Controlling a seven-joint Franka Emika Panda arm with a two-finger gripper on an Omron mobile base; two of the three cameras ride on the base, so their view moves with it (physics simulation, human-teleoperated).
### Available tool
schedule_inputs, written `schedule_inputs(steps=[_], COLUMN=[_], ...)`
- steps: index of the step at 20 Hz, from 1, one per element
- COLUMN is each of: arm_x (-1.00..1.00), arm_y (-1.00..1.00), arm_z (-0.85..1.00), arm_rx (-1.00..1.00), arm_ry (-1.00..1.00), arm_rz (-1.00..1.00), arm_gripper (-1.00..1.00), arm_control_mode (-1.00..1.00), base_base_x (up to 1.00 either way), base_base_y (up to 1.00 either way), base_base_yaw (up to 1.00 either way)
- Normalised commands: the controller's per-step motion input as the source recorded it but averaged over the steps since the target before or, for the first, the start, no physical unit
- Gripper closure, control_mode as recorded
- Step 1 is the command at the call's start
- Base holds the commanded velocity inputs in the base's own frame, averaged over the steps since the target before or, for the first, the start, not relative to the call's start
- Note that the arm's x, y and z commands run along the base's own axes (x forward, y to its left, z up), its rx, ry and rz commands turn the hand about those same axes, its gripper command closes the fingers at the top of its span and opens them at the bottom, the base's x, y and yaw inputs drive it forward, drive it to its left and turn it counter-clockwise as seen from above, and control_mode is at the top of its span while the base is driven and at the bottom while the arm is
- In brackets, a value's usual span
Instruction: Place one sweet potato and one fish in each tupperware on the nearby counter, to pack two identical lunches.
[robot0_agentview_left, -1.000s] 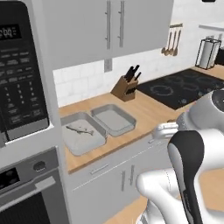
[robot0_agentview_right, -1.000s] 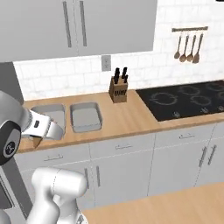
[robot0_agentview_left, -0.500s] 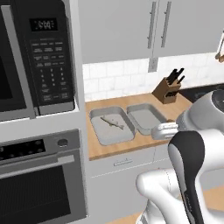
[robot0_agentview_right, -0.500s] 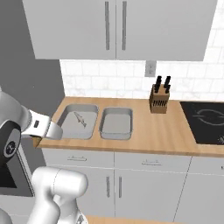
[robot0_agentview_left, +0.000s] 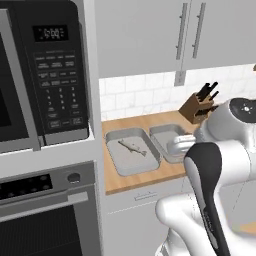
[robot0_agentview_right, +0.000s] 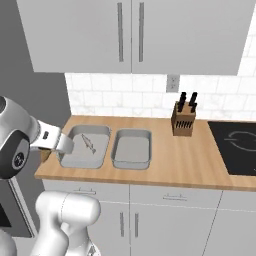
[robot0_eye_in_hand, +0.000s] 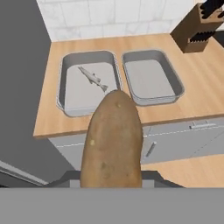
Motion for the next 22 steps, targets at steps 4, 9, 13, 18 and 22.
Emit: schedule_inputs(steps=[4,9,13,18,22], arm_x=[1.0,0.99,1.0,1.0,1.0], arm_y=[0.4,0.42,0.49,0.37,0.13], arm_z=[-0.24,-0.56,-0.58,-0.62,-0.67], arm_rx=[0.0,0.0,0.01,0.01,0.0], arm_ry=[0.01,0.08,0.13,0.19,0.17], arm_rz=[0.0,0.0,0.01,0.06,0.08], arm_gripper=[1.0,1.0,1.0,1.0,1.0], arm_control_mode=[-1.0,-1.0,-1.0,-1.0,-1.0], base_base_x=[0.0,0.0,0.0,0.0,0.0], base_base_y=[0.0,0.0,0.0,0.0,0.0], base_base_yaw=[0.0,0.0,0.0,0.0,0.0])
